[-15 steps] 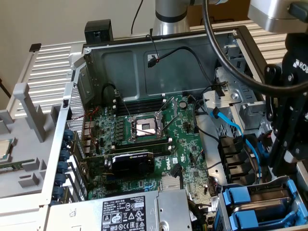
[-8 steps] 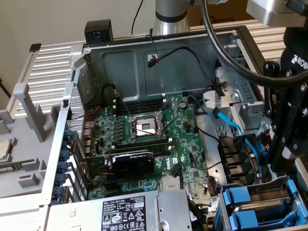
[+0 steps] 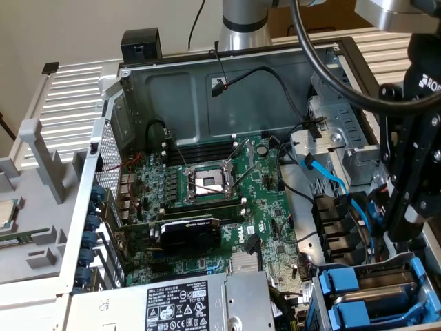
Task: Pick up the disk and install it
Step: 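Insert the first disk wire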
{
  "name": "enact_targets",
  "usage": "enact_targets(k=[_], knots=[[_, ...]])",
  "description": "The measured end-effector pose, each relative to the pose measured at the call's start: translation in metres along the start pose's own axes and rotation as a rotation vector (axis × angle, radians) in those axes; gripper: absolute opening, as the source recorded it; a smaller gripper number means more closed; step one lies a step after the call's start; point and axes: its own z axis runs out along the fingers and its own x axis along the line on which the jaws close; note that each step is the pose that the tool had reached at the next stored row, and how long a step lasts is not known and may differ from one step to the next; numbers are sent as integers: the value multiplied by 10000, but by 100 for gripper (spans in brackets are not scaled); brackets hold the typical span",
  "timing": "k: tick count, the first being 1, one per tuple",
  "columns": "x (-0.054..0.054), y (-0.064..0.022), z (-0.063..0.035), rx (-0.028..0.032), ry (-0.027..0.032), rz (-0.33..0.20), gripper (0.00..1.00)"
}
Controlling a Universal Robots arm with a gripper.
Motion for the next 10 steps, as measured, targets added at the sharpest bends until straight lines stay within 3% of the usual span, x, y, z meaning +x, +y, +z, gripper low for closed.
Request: enact_targets(k=[10], knots=[[-1,-8,1,-11,-4,11,17]])
